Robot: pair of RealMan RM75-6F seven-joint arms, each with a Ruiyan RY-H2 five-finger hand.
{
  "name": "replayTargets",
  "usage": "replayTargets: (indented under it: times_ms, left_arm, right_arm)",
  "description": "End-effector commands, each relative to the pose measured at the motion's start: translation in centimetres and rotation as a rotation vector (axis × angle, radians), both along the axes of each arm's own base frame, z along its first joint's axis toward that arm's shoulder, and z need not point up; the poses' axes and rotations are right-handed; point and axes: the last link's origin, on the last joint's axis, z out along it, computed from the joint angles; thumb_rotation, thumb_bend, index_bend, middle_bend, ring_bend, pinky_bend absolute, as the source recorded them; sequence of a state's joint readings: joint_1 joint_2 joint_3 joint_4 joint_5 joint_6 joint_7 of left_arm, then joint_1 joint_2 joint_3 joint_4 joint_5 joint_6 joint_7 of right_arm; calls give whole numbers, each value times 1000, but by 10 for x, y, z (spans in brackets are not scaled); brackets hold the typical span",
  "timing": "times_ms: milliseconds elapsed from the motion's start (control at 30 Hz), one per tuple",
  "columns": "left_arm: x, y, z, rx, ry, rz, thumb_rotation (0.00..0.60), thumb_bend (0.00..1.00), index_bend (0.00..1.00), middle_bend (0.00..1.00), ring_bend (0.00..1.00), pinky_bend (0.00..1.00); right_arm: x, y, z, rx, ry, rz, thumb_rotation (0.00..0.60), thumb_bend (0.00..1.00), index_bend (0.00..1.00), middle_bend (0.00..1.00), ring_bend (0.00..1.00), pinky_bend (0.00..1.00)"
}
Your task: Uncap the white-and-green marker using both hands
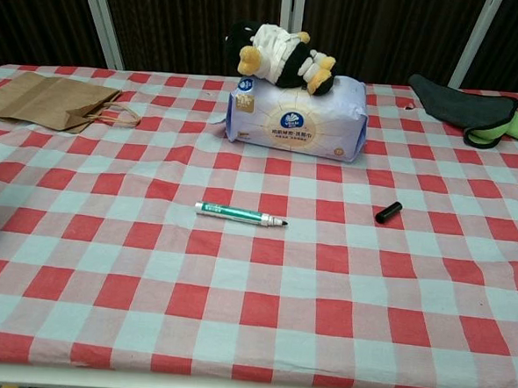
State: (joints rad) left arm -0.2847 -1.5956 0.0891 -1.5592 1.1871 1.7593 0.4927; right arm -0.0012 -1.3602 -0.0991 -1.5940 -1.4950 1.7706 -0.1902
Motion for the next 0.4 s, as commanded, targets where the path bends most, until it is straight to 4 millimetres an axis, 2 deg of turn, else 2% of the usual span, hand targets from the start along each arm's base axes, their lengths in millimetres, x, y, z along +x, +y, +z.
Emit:
replayTargets:
  times_ms: [33, 167, 400]
  left_arm:
    - [-16, -33, 4, -38, -18, 78, 600, 105, 293, 229, 136, 188]
    - [-15, -52, -3, -62, -22, 77, 600, 99, 293, 229, 136, 191]
    - [-14, -56, -9, -47, -48, 44, 600, 98, 293, 235, 135, 193]
  right_arm:
    - [-5, 10, -11, 80, -6, -37, 600, 22, 80, 160, 0, 0]
    - [-3, 7, -33, 136, -6, -30, 600, 21, 68, 144, 0, 0]
    - [3, 5, -45, 130, 2, -5, 600, 22, 54, 142, 0, 0]
